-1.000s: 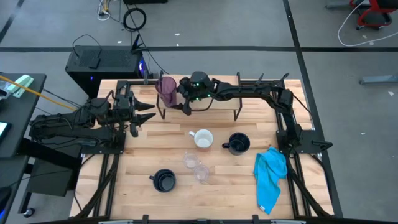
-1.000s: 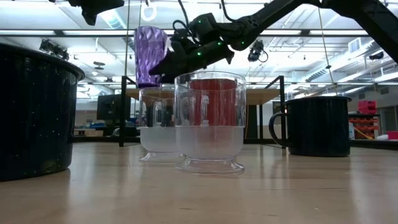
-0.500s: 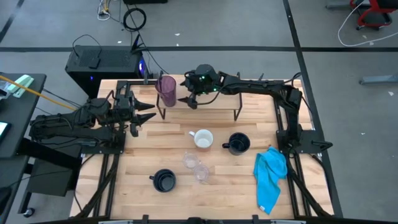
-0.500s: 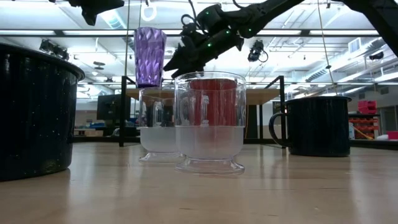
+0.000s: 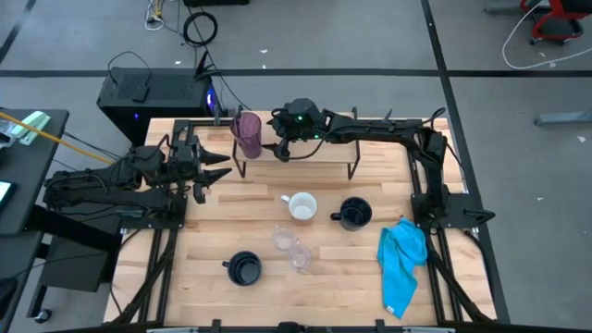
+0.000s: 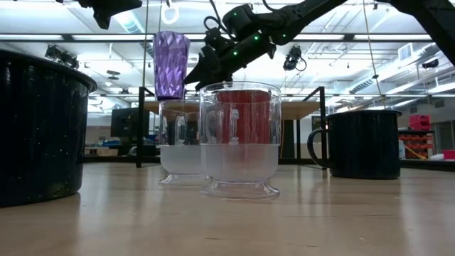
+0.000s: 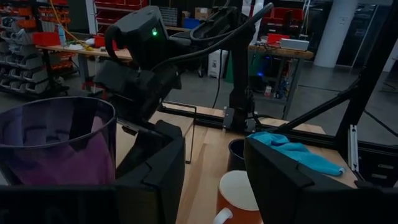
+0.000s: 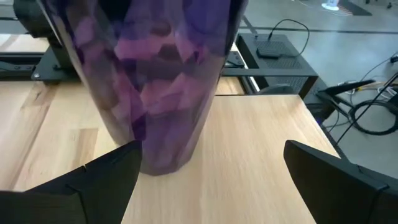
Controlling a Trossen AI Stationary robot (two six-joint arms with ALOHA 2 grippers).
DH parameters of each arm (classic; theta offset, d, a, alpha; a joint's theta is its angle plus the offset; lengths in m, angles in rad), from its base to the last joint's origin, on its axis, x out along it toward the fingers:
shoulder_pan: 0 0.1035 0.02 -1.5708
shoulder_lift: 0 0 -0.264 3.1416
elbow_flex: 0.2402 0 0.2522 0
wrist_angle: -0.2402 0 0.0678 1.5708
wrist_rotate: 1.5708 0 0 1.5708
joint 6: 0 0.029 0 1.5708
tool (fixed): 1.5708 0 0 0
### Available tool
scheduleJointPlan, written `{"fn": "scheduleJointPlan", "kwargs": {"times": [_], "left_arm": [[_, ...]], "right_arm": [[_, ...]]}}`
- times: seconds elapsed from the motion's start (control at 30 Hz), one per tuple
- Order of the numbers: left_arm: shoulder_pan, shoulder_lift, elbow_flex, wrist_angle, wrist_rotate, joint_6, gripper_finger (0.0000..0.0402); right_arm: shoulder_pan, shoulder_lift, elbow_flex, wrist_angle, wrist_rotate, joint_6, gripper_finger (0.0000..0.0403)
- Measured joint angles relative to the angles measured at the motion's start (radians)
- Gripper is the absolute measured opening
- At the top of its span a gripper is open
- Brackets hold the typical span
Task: Stack small to large cups/mugs on shelf
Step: Put the purple cup on the shelf
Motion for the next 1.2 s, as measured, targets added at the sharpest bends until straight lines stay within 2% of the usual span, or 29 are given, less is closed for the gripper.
{"fn": "scheduleJointPlan", "kwargs": {"times": [0.7, 1.2], "left_arm": [[0.000, 0.000, 0.000, -0.008, 0.000, -0.002, 0.0172], [0.000, -0.028, 0.001, -0.034, 0.000, 0.001, 0.0167]], "right_arm": [[0.015, 0.000, 0.000, 0.044, 0.001, -0.001, 0.0400], [0.011, 0.000, 0.000, 0.058, 0.047, 0.002, 0.0400]]}}
